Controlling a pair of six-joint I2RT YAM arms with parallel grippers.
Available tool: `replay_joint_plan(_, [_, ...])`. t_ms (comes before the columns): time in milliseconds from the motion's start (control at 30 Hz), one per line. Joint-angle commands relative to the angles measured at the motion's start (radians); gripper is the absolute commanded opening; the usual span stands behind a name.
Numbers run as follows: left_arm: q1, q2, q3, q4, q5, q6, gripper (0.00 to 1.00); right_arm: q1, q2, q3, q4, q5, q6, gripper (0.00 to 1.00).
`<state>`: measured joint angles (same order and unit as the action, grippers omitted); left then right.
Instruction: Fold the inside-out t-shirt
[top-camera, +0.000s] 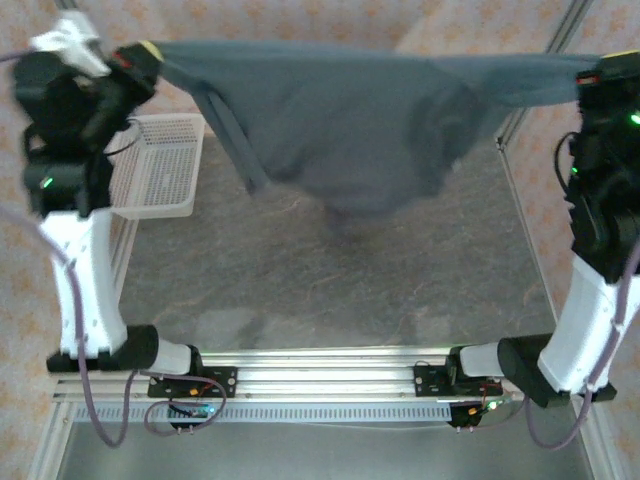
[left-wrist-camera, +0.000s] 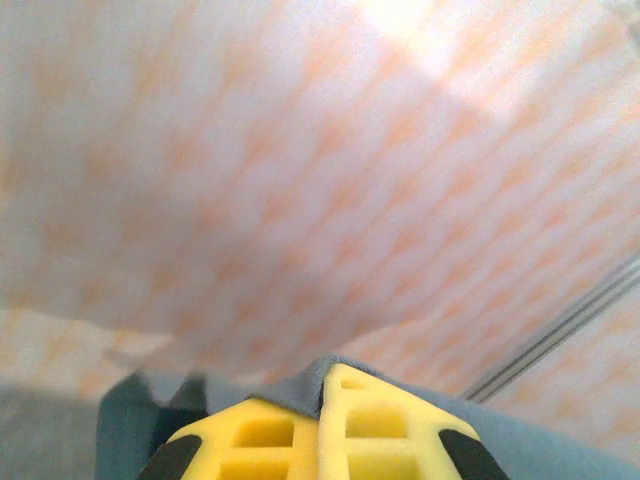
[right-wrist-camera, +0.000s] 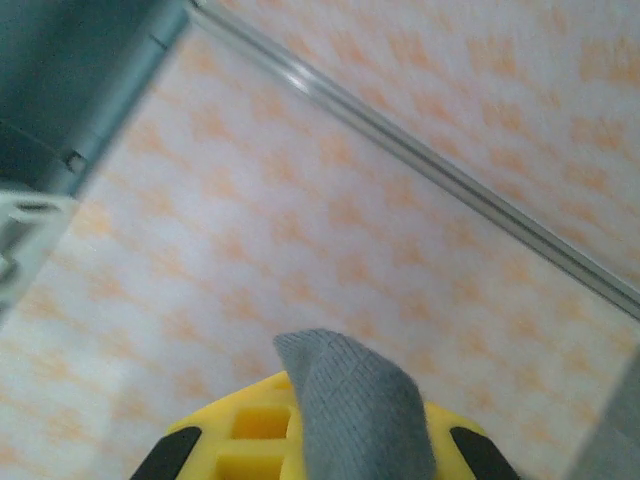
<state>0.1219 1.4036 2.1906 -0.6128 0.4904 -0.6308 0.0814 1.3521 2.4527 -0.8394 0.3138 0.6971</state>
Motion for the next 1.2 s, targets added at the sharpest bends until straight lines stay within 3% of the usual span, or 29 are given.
replay_joint_plan(0, [0.032, 0.038, 0.018, -0.07, 0.025, -0.09, 0.0, -0.008, -0.001, 0.024, 0.062, 0.06, -0.013, 0.0])
replay_joint_plan(167, [0.034, 0.045, 0.079, -0.016, 0.148, -0.127, 0.0, -0.008, -0.07, -0.027, 0.164, 0.057, -0.027, 0.0])
replay_joint_plan(333, [0.035, 0.046, 0.14, -0.11, 0.106, -0.062, 0.0, -0.008, -0.143, -0.107, 0.325, 0.064, -0.058, 0.0])
replay_joint_plan(567, [0.035, 0.033, 0.192, -0.105, 0.088, -0.069, 0.0, -0.007, -0.07, 0.059, 0.279, 0.053, -0.1, 0.0])
replay_joint_plan(833, [0.035, 0.046, 0.206, -0.094, 0.091, -0.08, 0.0, -0.008, -0.045, 0.013, 0.281, 0.031, -0.084, 0.0])
replay_joint_plan(1033, [0.023, 0.086, 0.049, 0.04, 0.076, -0.088, 0.0, -0.008, 0.126, 0.029, 0.301, -0.056, -0.073, 0.0])
replay_joint_plan(1167, [0.002, 0.272, 0.179, 0.102, 0.102, -0.083, 0.0, -0.008, 0.381, 0.278, 0.403, -0.117, -0.143, 0.0])
